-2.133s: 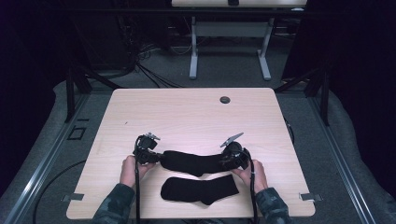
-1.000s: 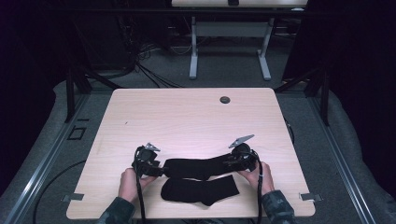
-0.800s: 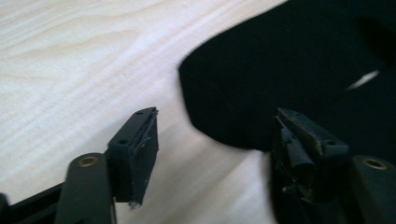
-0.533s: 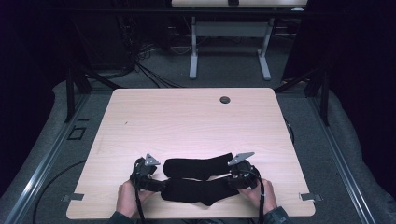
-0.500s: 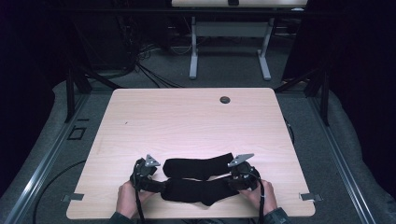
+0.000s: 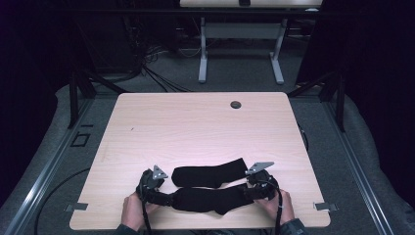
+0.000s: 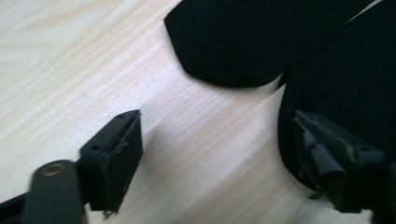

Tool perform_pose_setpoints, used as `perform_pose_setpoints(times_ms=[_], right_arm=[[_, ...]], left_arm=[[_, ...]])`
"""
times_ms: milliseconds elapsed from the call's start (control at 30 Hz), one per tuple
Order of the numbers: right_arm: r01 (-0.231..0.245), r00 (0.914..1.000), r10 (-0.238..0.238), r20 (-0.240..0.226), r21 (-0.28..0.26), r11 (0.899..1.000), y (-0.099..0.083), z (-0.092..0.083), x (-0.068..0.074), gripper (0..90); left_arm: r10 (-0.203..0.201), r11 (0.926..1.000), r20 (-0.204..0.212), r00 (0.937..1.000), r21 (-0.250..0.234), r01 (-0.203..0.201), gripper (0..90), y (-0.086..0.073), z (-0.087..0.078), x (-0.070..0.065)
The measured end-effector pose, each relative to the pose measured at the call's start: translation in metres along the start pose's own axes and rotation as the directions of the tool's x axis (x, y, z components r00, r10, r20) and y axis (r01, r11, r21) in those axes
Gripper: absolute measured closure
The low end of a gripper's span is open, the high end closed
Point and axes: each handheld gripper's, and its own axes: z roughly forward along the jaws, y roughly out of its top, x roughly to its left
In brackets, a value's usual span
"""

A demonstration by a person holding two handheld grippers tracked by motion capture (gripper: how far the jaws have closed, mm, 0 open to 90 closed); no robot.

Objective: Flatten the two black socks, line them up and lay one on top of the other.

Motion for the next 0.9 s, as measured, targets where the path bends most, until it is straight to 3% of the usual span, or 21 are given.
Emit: perform_pose_setpoints(times_ms=[33,133,267,367,533,733,800,900], right_arm=[[0.000,1.0000,0.000,0.000,0.000,1.000,0.000,0.000,0.000,39.6],[-0.029,0.9995,0.028,-0.011,-0.031,0.999,-0.002,-0.004,-0.003,27.3],[-0.076,0.9970,0.077,0.009,-0.058,0.995,-0.009,-0.017,-0.017,17.9],[-0.110,0.9926,0.113,0.043,-0.077,0.991,-0.018,-0.028,-0.029,13.9],[-0.176,0.9763,0.187,0.109,-0.096,0.980,-0.037,-0.042,-0.052,6.9],[-0.264,0.9406,0.280,0.192,-0.107,0.959,-0.061,-0.043,-0.082,4.2],[-0.278,0.9287,0.295,0.225,-0.105,0.955,-0.068,-0.039,-0.090,3.5],[-0.274,0.9220,0.300,0.245,-0.136,0.952,-0.075,-0.037,-0.097,0.0]], left_arm=[[-0.004,0.9999,0.000,1.0000,-0.010,0.004,12.2,0.000,-0.001,0.001],[-0.025,0.9985,0.003,0.9997,-0.048,0.026,6.5,-0.002,-0.010,0.005],[-0.046,0.9971,-0.043,0.9980,-0.062,0.043,2.3,-0.008,-0.017,0.014],[-0.098,0.9927,-0.079,0.9921,-0.078,0.092,0.1,-0.018,-0.023,0.030],[-0.156,0.9863,-0.111,0.9816,-0.073,0.148,0.0,-0.036,-0.028,0.051],[-0.226,0.9728,-0.155,0.9618,-0.090,0.214,0.0,-0.056,-0.028,0.074],[-0.237,0.9695,-0.171,0.9565,-0.107,0.221,0.0,-0.061,-0.027,0.078],[-0.244,0.9650,-0.173,0.9543,-0.141,0.221,0.0,-0.064,-0.026,0.082]])
